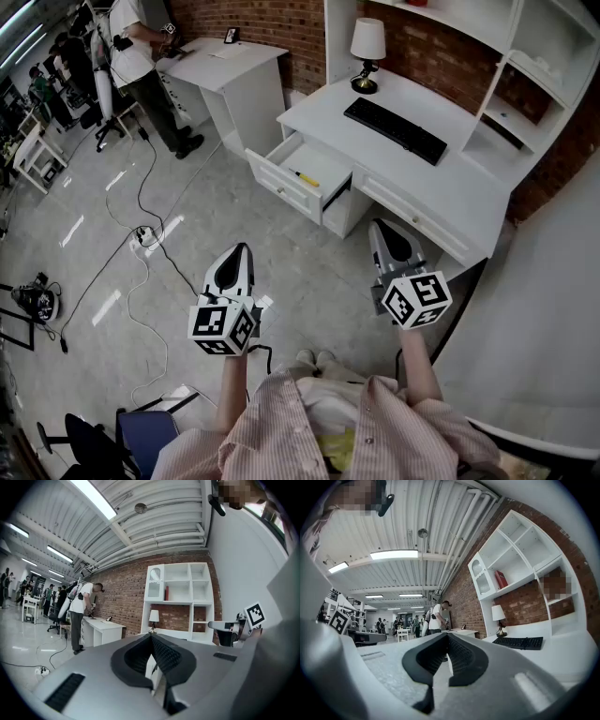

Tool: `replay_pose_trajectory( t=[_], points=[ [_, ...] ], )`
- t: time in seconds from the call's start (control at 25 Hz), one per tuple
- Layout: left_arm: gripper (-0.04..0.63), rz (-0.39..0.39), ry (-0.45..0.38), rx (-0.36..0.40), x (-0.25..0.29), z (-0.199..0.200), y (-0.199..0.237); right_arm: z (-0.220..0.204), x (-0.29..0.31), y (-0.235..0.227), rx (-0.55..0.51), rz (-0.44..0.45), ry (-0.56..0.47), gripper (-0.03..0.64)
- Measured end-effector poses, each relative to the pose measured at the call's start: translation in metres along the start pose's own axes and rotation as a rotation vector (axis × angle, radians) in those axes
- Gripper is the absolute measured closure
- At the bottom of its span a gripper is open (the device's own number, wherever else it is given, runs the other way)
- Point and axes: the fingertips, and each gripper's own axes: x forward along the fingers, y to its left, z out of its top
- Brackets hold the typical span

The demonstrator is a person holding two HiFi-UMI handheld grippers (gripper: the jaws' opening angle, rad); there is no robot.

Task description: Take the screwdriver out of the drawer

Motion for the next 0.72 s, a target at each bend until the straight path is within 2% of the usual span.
replay_pose_trajectory(
  t=[0.24, 0.48, 0.72],
  points=[
    [0.595, 0.007, 0.003, -0.003, -0.001, -0.002, -0.003, 0.000, -0.003, -0.005, -0.005, -0.017, -0.010, 0.612],
    [0.595, 0.010, 0.013, -0.003, 0.003, -0.007, -0.014, -0.006, -0.004, -0.021, 0.052, -0.028, -0.008, 0.611],
    [0.595, 0.030, 0.025, -0.020, 0.006, -0.015, -0.013, -0.015, 0.002, -0.028, 0.052, -0.023, 0.020, 0.594]
  ],
)
